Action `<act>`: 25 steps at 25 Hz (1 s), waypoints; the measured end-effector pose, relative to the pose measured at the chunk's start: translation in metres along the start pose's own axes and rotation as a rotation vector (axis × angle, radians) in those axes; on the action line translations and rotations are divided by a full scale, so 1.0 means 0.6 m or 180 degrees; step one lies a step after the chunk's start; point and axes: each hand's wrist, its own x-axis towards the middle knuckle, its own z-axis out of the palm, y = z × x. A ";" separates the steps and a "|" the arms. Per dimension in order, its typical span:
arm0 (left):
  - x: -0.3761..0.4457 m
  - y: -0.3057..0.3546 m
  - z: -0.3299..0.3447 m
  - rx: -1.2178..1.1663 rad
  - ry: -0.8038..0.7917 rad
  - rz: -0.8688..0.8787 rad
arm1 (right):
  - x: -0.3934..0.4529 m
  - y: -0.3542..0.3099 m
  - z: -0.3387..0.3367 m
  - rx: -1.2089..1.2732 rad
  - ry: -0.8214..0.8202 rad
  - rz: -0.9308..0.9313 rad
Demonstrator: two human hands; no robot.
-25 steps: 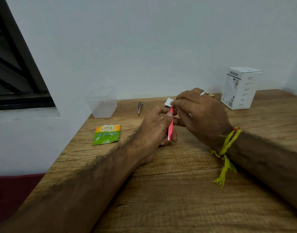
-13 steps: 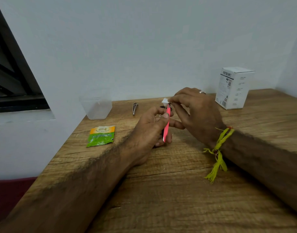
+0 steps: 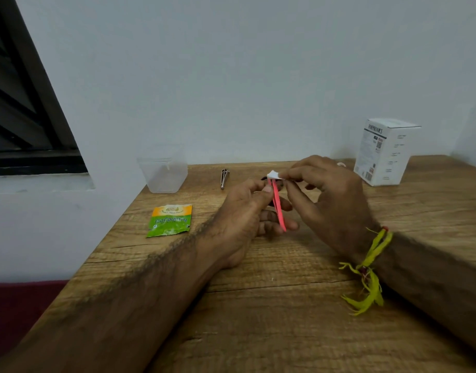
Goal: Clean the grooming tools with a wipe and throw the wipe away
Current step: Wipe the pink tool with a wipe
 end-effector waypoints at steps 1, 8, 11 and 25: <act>0.000 0.000 0.000 -0.0049 0.0028 -0.0033 | -0.001 -0.001 0.001 -0.0088 -0.0072 -0.0062; 0.005 -0.002 -0.004 0.0077 0.0395 0.0138 | -0.002 0.002 0.004 -0.0502 -0.0360 -0.0341; 0.007 -0.003 -0.007 0.0126 0.0535 0.0212 | -0.001 0.001 0.006 -0.0519 -0.0325 -0.0487; 0.008 0.002 -0.020 0.0153 0.0590 0.0238 | -0.003 0.004 -0.005 -0.0912 -0.0465 -0.0833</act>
